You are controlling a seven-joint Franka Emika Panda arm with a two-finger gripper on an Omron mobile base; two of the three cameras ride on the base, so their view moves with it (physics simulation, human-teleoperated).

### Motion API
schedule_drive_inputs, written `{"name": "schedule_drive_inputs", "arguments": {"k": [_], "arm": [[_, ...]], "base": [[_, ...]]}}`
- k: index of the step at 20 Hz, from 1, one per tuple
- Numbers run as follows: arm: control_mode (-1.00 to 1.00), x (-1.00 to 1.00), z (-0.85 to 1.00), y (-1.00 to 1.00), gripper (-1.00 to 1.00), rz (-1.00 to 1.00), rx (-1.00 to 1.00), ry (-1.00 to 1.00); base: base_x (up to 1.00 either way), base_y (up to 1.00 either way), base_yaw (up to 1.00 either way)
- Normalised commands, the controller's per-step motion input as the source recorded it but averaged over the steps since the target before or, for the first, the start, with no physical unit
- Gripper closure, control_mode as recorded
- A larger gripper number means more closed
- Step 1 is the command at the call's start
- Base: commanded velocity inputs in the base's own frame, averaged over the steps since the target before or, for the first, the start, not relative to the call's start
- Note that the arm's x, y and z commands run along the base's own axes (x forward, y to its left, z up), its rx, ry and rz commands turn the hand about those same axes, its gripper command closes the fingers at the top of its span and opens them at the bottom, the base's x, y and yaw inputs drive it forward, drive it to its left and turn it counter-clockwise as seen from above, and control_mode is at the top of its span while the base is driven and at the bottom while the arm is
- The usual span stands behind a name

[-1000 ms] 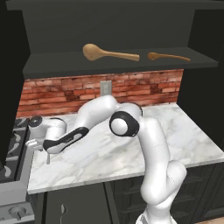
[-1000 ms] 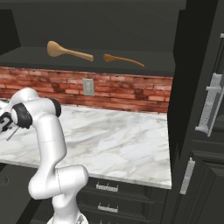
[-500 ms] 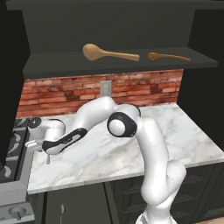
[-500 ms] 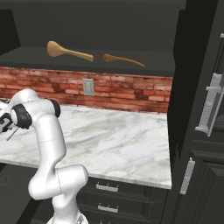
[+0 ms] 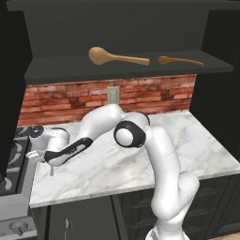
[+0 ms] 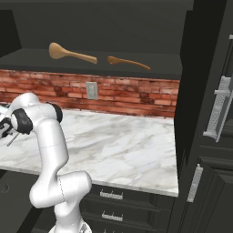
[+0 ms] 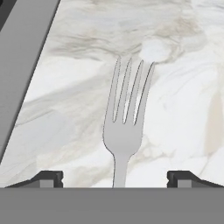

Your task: Organize the utensils by type. Pick up the wooden spoons from the counter and place them in the open cabinet. Then pick up the metallic utensils from the counter and place them in the open drawer.

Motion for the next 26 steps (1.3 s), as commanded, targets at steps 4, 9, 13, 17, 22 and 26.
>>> {"name": "schedule_drive_inputs", "arguments": {"k": [4, 9, 13, 17, 22, 26], "arm": [[-1.0, 0.02, -0.1, 0.0, -1.0, 0.0, 0.0, 0.0], [-1.0, 0.0, -0.11, 0.0, -1.0, -0.01, 0.0, 0.02], [-1.0, 0.0, -0.08, -0.01, -1.0, -0.02, 0.0, 0.03], [-1.0, 0.0, -0.04, -0.03, -1.0, -0.02, 0.0, 0.01], [-1.0, -0.01, -0.13, -0.07, -1.0, 0.0, 0.0, 0.0], [-1.0, -0.02, -0.17, -0.03, -1.0, 0.0, 0.0, 0.0]], "base": [[0.0, 0.0, 0.0], [0.0, 0.0, 0.0], [0.0, 0.0, 0.0], [0.0, 0.0, 0.0], [0.0, 0.0, 0.0], [0.0, 0.0, 0.0]]}}
